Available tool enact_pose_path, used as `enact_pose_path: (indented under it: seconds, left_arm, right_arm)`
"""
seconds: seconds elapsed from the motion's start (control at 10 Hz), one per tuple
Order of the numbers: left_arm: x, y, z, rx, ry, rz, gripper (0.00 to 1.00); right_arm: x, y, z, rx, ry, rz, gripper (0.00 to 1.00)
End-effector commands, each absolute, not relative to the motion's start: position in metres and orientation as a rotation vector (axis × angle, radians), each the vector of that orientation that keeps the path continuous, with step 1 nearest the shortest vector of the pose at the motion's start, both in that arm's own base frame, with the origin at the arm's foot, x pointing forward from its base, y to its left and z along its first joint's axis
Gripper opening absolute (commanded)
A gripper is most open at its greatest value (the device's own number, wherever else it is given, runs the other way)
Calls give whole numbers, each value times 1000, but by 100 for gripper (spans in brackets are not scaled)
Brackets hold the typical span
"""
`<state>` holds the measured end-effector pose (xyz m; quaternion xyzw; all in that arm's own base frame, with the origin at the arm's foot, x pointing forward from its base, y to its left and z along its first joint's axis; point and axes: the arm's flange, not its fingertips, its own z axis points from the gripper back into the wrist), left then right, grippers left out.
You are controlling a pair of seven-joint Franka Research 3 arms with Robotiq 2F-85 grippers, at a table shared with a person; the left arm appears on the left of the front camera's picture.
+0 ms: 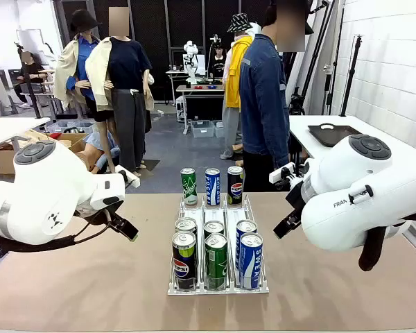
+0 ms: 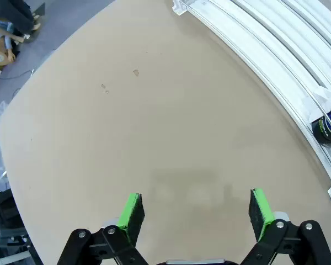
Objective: Retrieve and hand over the desired beverage to the person.
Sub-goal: Pick up a can of the same type that the person held from the Automatic Can Dispenser.
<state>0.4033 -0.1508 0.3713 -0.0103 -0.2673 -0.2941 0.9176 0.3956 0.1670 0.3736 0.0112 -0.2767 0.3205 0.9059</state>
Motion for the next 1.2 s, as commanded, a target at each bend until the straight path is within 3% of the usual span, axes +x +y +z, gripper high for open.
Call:
enact_pose_path:
  seconds: [0.0,1.1]
  left_arm:
    - [403,-151,371,-21,-550,-605,100]
    - [403,-151,371,-21,-550,-605,100]
  right_arm:
    - [396,167,374,23,-572,662,100]
    - [396,167,374,23,-572,662,100]
